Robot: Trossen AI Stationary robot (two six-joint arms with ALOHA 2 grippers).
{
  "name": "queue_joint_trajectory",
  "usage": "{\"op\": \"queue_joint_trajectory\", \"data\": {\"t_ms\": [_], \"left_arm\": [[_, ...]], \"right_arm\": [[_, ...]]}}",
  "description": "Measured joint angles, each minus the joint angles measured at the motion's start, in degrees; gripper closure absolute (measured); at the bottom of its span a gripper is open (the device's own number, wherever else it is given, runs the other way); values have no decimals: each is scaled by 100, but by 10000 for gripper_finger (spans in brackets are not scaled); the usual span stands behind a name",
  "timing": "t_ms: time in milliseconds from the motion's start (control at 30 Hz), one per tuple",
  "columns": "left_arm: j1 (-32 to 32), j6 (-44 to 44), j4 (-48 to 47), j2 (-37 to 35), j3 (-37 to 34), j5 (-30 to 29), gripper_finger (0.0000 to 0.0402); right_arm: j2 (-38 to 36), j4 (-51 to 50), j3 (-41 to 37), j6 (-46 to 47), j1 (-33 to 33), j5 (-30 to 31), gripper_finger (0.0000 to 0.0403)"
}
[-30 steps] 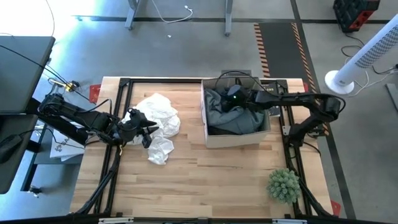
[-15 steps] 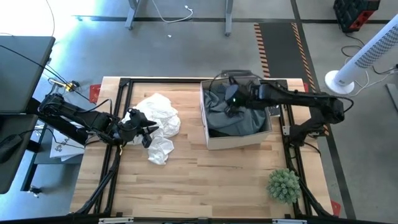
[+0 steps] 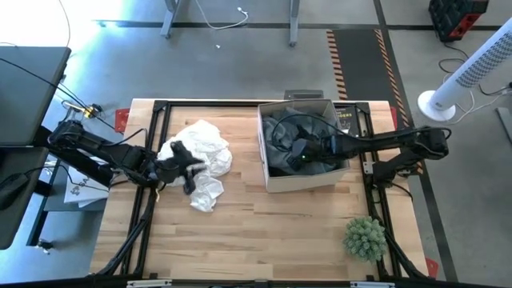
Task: Sort clothes
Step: Put the gray pants into the laundry organizer, then put the white sock into the laundry organizer
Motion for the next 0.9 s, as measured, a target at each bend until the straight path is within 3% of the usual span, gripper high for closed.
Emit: {"op": "queue_joint_trajectory", "data": {"t_ms": [100,233,367,600,700,800,900], "left_arm": [[-48,1242,450,276,0,912,289],[-96,1941,784,990,0,1144,289],[-63,1743,831,1951,0,1500,289],[364,848,878,3486,0,1528,289],[649,796,1083,3920,12,1836,294],[875,887,1440,4178,34,2251,325],[1072,915,1364,4184,180,2411,381]], "right_arm": [[-170,-210,306,-307,154,279,231],[-585,-235,1034,-891,584,1118,231],[-939,-189,1660,-1178,1215,1896,231],[-1075,-90,2114,-1276,2216,2285,231],[-1041,-7,2046,-1116,2526,2302,231],[-1029,47,1906,-733,2779,2346,231],[-1004,95,1677,-349,3012,2371,231]]}}
